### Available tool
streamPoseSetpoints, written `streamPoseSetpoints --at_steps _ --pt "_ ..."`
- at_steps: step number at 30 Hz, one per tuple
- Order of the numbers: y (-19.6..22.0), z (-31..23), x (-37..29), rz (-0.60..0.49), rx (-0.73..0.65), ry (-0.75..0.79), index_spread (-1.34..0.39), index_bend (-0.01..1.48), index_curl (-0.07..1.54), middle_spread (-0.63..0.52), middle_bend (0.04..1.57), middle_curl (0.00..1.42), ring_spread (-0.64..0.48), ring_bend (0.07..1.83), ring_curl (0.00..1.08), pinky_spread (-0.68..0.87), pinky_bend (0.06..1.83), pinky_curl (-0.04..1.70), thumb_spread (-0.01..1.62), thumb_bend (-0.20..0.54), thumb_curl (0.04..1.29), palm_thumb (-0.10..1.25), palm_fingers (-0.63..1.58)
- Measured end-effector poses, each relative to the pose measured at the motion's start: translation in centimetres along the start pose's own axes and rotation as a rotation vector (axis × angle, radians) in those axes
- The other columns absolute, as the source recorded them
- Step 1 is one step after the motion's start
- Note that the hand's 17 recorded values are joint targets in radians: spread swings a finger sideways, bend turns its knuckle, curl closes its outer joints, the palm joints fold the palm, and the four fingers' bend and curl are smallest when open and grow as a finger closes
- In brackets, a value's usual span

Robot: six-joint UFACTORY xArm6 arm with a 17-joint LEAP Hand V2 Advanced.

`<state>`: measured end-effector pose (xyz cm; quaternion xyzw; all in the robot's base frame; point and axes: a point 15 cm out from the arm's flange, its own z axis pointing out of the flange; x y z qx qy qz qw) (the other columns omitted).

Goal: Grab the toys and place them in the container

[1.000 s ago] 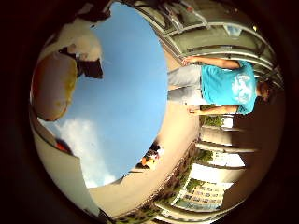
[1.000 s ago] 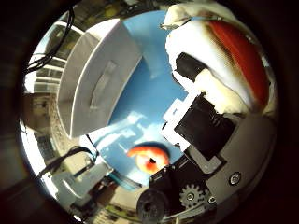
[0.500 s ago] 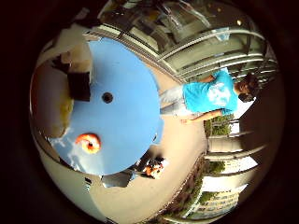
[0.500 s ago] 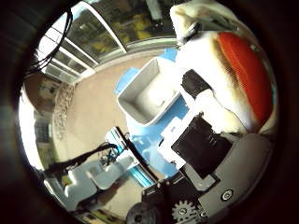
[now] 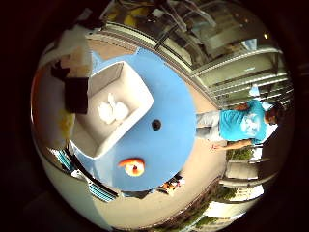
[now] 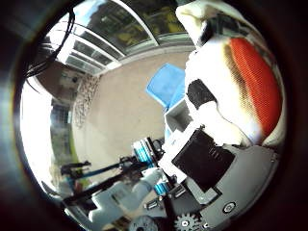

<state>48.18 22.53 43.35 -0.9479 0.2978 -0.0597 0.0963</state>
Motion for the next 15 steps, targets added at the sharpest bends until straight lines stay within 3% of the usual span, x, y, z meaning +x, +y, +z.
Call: streamPoseSetpoints --at_steps 6,7,10,12,14,15 --pt "-0.5 5.8 1.4 0.074 -0.073 -0.017 -0.81 0.70 1.26 -0.13 1.31 0.91 -0.05 1.51 0.71 0.13 1.48 0.86 1.11 -0.050 0.67 0.72 0.79" --pt "-0.3 6.1 1.6 0.078 -0.080 -0.013 -0.79 0.63 1.22 -0.12 1.22 0.85 -0.02 1.44 0.68 0.17 1.45 0.82 1.12 -0.051 0.64 0.69 0.78" --pt "0.8 6.4 2.2 0.083 -0.119 0.000 -0.70 0.38 1.13 -0.11 0.95 0.76 0.04 1.34 0.65 0.24 1.43 0.83 1.13 -0.051 0.58 0.63 0.27" --pt "2.3 6.7 2.2 0.082 -0.178 -0.006 -0.63 0.30 1.03 -0.06 0.69 0.63 0.13 1.08 0.56 0.30 1.29 0.77 1.15 -0.054 0.53 0.58 -0.21" --pt "4.0 7.5 1.9 0.087 -0.248 -0.032 -0.58 0.19 0.91 -0.01 0.50 0.53 0.19 0.84 0.43 0.35 1.16 0.67 1.15 -0.047 0.49 0.54 -0.27" --pt "4.8 7.7 2.3 0.099 -0.267 -0.041 -0.57 0.17 0.89 -0.01 0.46 0.51 0.21 0.80 0.41 0.36 1.12 0.64 1.15 -0.047 0.48 0.54 -0.26"
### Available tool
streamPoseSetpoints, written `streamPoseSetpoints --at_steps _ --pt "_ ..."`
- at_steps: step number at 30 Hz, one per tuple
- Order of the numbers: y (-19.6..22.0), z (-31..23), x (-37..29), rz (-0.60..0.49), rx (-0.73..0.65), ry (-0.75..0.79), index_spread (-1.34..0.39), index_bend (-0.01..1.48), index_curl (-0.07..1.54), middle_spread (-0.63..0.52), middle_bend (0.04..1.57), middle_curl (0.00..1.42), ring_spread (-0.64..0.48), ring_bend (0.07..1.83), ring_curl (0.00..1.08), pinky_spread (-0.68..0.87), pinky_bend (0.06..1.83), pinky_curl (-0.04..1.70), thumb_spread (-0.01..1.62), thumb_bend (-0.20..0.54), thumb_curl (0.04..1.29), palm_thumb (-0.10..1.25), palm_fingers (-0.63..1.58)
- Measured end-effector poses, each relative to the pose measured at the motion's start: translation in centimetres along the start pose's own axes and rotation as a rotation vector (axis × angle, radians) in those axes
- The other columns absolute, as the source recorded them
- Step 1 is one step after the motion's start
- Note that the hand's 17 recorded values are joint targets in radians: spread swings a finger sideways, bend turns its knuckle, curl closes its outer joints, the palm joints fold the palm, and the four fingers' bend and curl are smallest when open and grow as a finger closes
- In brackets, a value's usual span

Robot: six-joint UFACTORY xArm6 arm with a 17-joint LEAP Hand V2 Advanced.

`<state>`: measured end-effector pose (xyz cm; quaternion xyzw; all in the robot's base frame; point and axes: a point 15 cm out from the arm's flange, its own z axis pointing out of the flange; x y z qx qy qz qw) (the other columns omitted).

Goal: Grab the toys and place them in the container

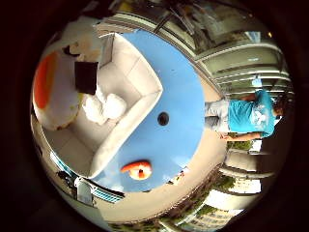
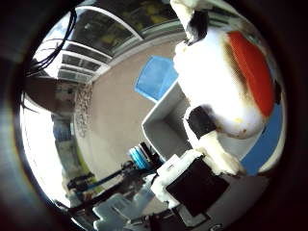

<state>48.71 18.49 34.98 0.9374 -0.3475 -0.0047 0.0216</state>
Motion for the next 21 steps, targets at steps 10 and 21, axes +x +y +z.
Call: streamPoseSetpoints --at_steps 10,21 --pt "8.0 -5.9 7.8 0.118 0.082 0.048 -0.44 0.10 0.51 0.04 0.20 0.38 0.28 0.58 0.30 0.47 0.91 0.47 1.15 -0.030 0.37 0.50 -0.06" --pt "23.0 -7.3 14.7 0.263 -0.049 0.057 -0.30 0.12 0.33 0.06 0.22 0.37 0.29 0.54 0.30 0.50 0.89 0.41 1.14 -0.027 0.34 0.52 0.03"
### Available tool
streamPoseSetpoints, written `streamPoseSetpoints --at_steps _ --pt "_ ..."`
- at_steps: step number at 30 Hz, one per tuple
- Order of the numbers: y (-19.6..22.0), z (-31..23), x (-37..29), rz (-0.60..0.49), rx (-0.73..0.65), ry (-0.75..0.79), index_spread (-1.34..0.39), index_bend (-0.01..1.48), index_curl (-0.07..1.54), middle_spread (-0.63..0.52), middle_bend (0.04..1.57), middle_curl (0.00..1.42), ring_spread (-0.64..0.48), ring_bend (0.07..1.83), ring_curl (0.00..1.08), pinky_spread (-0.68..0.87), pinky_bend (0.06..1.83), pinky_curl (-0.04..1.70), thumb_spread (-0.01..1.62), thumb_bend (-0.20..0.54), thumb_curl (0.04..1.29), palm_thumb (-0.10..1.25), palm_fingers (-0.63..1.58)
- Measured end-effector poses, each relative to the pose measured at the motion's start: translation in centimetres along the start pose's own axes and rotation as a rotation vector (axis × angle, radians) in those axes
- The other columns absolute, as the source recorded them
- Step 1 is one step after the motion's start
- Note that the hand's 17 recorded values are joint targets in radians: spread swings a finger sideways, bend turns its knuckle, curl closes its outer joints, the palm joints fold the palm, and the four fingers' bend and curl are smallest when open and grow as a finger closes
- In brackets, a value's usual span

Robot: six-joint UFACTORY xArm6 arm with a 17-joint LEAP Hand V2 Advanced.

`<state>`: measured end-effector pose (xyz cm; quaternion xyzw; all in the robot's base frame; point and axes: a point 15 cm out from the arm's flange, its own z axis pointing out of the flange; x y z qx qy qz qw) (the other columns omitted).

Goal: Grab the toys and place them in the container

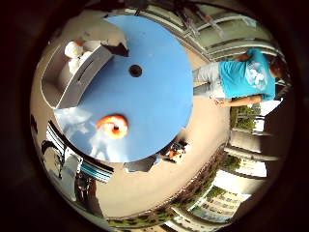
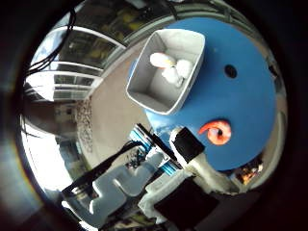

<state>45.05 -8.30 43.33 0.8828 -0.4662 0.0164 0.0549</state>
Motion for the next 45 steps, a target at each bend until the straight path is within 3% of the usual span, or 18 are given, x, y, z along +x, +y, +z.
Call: streamPoseSetpoints --at_steps 6,13,23,37,42,45 --pt "6.2 2.9 5.2 0.108 -0.085 -0.024 -0.16 0.14 0.28 0.09 0.24 0.37 0.29 0.54 0.30 0.50 0.88 0.38 1.14 -0.027 0.32 0.53 0.08" --pt "9.7 12.3 4.2 0.124 -0.267 -0.151 -0.07 0.15 0.26 0.11 0.23 0.37 0.29 0.53 0.30 0.50 0.86 0.35 1.14 -0.028 0.32 0.53 0.09" --pt "9.5 23.1 5.0 0.141 -0.283 -0.171 -0.03 0.14 0.23 0.13 0.20 0.37 0.29 0.50 0.29 0.49 0.85 0.30 1.13 -0.025 0.31 0.54 0.10" --pt "6.8 30.5 5.3 0.160 -0.302 -0.184 -0.01 0.15 0.22 0.11 0.19 0.36 0.28 0.50 0.30 0.49 0.86 0.26 1.12 -0.021 0.32 0.60 0.14" --pt "6.3 31.4 5.1 0.148 -0.315 -0.150 0.02 0.14 0.21 0.04 0.25 0.38 0.26 0.58 0.31 0.47 0.86 0.23 1.12 -0.017 0.33 0.65 0.29" --pt "5.7 31.3 5.3 0.135 -0.303 -0.119 -0.04 0.11 0.18 -0.03 0.36 0.42 0.20 0.75 0.36 0.44 1.01 0.26 1.11 -0.015 0.34 0.70 0.61"
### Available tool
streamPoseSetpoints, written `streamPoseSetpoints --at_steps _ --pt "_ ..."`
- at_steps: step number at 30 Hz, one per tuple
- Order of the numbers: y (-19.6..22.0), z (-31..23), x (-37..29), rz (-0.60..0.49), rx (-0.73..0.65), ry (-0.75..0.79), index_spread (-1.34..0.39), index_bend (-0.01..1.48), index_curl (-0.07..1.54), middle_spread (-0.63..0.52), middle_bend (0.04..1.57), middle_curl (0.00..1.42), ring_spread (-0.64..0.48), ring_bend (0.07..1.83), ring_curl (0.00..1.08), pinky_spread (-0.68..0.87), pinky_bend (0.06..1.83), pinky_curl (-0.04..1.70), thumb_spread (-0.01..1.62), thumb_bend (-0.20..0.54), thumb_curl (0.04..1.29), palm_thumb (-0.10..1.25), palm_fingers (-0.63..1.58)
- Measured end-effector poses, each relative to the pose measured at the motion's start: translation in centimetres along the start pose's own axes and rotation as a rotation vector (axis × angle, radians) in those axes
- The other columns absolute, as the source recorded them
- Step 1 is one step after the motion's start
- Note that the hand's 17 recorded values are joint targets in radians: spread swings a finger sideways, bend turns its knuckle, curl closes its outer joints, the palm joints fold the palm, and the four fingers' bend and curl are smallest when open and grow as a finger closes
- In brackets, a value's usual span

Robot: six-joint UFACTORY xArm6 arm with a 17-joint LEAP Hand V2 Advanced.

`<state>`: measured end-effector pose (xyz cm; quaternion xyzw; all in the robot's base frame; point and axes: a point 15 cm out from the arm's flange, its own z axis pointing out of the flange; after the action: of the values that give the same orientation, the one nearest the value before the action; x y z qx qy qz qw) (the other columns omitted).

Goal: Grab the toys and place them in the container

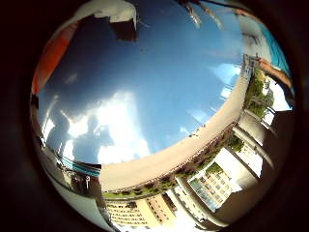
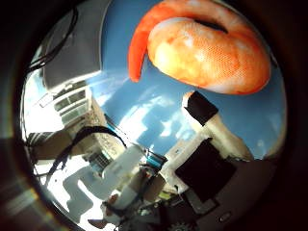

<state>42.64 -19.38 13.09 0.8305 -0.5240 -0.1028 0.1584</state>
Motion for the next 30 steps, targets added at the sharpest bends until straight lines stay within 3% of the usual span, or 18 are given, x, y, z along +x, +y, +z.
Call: streamPoseSetpoints --at_steps 3,5,7,10,11,20,30 --pt "-0.3 -0.5 -0.2 -0.008 0.008 0.011 -0.10 0.12 0.17 -0.06 0.47 0.47 0.17 0.89 0.40 0.42 1.04 0.27 1.10 -0.011 0.35 0.73 0.80" --pt "-0.2 -1.3 0.0 -0.004 0.021 0.023 -0.18 0.15 0.14 -0.09 0.69 0.56 0.12 1.11 0.48 0.40 1.03 0.28 1.09 -0.004 0.37 0.79 0.98" --pt "-0.2 -2.5 0.4 -0.002 0.051 0.045 -0.21 0.17 0.13 -0.10 0.77 0.61 0.10 1.17 0.52 0.39 1.05 0.30 1.08 -0.004 0.38 0.81 1.00" --pt "-0.1 -5.9 1.9 0.023 0.143 0.108 -0.28 0.26 0.13 -0.12 0.90 0.69 0.05 1.25 0.58 0.36 1.17 0.35 1.07 0.002 0.41 0.88 1.14" --pt "0.3 -7.1 2.3 0.032 0.170 0.125 -0.34 0.35 0.15 -0.14 0.97 0.74 0.02 1.29 0.62 0.33 1.27 0.39 1.08 0.022 0.44 0.94 1.19" --pt "6.4 -15.1 -0.6 0.022 0.201 0.142 -0.53 0.68 0.21 -0.16 1.16 0.88 -0.06 1.38 0.71 0.21 1.49 0.55 1.09 -0.001 0.55 1.01 1.06" --pt "9.1 -32.4 -7.0 -0.065 0.401 0.232 -0.66 0.86 0.30 -0.16 1.25 0.96 -0.09 1.46 0.76 0.14 1.57 0.67 1.10 -0.014 0.65 1.01 0.94"
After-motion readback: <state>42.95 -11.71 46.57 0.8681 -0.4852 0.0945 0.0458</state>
